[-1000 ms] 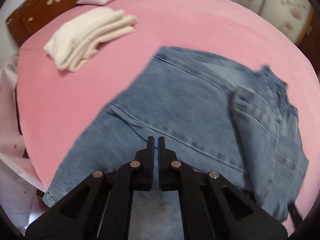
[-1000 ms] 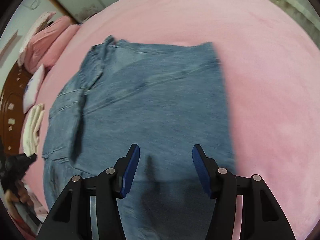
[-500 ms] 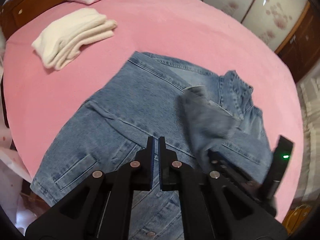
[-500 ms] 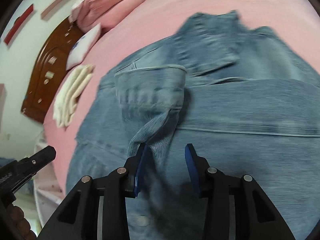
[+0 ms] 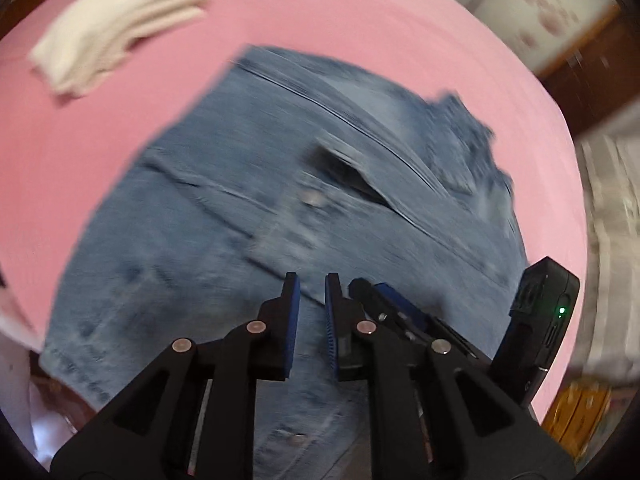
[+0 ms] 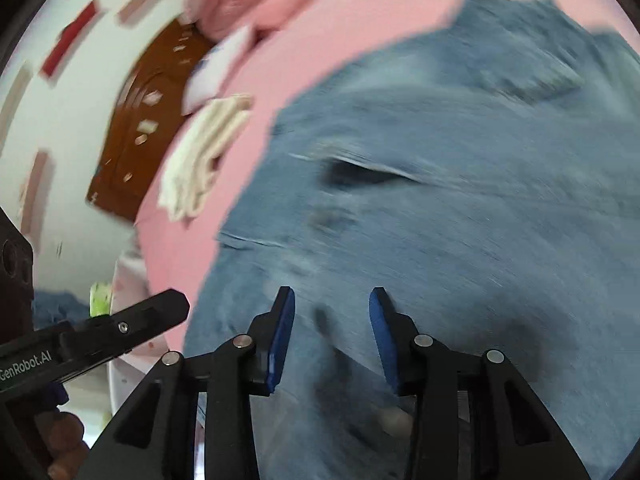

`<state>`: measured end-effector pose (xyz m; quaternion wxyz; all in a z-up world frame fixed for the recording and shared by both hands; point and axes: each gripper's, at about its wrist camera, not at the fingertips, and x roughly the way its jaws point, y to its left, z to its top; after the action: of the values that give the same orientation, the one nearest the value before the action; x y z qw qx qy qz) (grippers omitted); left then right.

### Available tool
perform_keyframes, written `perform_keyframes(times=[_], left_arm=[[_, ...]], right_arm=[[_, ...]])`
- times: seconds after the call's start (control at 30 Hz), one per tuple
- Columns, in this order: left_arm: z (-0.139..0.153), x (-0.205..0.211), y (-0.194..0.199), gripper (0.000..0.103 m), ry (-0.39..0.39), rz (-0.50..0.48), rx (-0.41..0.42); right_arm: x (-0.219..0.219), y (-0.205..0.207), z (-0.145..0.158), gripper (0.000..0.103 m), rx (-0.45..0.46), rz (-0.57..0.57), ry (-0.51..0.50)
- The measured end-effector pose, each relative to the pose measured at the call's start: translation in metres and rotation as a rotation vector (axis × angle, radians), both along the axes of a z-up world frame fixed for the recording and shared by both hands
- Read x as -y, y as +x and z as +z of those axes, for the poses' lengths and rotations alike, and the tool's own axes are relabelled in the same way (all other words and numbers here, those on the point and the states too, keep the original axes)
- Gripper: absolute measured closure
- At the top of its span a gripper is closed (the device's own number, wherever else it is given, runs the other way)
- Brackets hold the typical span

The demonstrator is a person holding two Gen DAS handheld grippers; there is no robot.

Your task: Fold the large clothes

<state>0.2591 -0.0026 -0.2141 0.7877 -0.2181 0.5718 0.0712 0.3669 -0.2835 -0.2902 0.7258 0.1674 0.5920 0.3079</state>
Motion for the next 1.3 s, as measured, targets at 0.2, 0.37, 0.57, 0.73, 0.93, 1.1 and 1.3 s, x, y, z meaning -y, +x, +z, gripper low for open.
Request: perform_keyframes(times=[0.2,0.37,0.57,0.73,0.93,1.1,1.3], left_arm=[[-0.059,0.055,0.026,0.089,-0.013,-0.177,-0.098],[-0.086,0.039,0.025,0.102,0.061,-0.159,-0.125],[-0.076,0.018,0.017,0.102,0.114,-0.084,-0.125],[-0.033,0.077,0.019,0.102,0.143,-0.287,0.015],[-0.032,0.129,0.077,0.102,0.020,-0.348,0.080],[-0.068,0.118,0.135,0.102,0.059,-0.263,-0.015],[-0.060,0.083,0.130,0.102,0.347,-0.288,0.029]], right_arm=[[0.074,-0.018,-0.022,0.103,-0.054,-0.061,-0.034],[0.163,-0.035,-0.026,0.103,-0.042,-0.272,-0.092],[0.274,-0.064,-0.020,0.103,-0.010,-0.637,-0.301],[0.262,-0.053,0.011,0.103,0.094,-0.627,-0.321],[0.168,0.010,-0.027,0.103,-0.098,-0.386,0.118],[0.147,0.075,-0.044,0.103,-0.017,-0.351,0.081],[0.220,0.091,-0.040,0.103,0.056,-0.368,-0.064]])
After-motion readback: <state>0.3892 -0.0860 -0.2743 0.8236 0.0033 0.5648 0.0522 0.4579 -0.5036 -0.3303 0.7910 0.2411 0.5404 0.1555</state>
